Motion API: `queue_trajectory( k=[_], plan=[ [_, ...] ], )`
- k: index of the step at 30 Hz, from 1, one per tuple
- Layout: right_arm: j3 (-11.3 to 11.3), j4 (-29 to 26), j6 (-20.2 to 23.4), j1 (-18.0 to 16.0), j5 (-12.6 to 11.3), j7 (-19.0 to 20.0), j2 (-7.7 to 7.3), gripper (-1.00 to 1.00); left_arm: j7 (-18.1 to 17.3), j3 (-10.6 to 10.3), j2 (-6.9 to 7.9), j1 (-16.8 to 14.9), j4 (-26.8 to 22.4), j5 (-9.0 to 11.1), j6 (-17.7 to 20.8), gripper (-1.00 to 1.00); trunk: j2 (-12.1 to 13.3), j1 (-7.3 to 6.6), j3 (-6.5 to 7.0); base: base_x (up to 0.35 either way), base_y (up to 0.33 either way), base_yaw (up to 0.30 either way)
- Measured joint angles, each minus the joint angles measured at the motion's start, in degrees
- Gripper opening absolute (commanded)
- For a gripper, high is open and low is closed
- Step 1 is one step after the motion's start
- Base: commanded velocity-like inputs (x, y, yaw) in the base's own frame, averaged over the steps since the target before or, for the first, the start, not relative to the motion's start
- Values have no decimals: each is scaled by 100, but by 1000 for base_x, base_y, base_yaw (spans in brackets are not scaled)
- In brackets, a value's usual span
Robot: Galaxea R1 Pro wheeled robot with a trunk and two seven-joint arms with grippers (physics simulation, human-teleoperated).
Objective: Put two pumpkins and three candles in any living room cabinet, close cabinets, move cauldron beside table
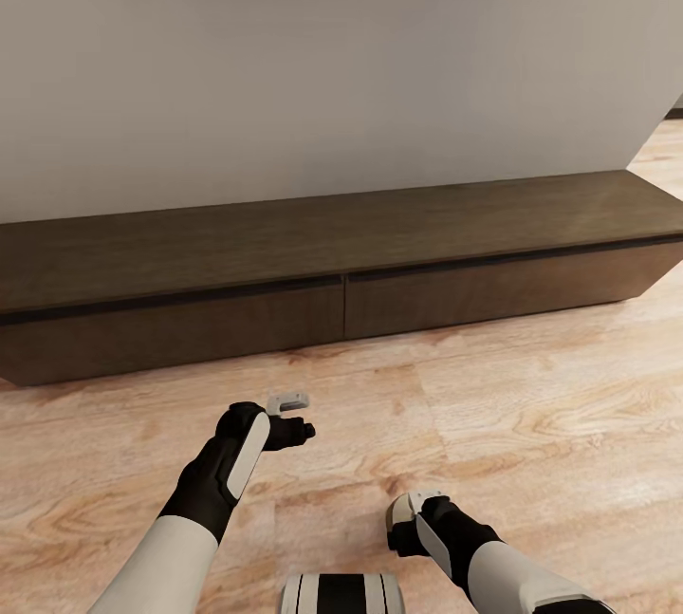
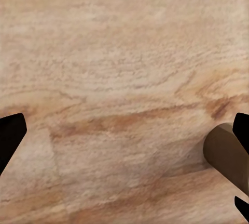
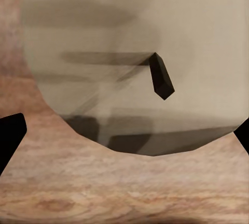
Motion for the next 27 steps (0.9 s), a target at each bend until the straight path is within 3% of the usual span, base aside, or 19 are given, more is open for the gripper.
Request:
queue_trajectory(
  k=[27],
  plan=[
    [-3,0,-1,0,0,18,-1,100,0,0,0,0,0,0,0,100,0,0,9,0,0,-13]
  ],
)
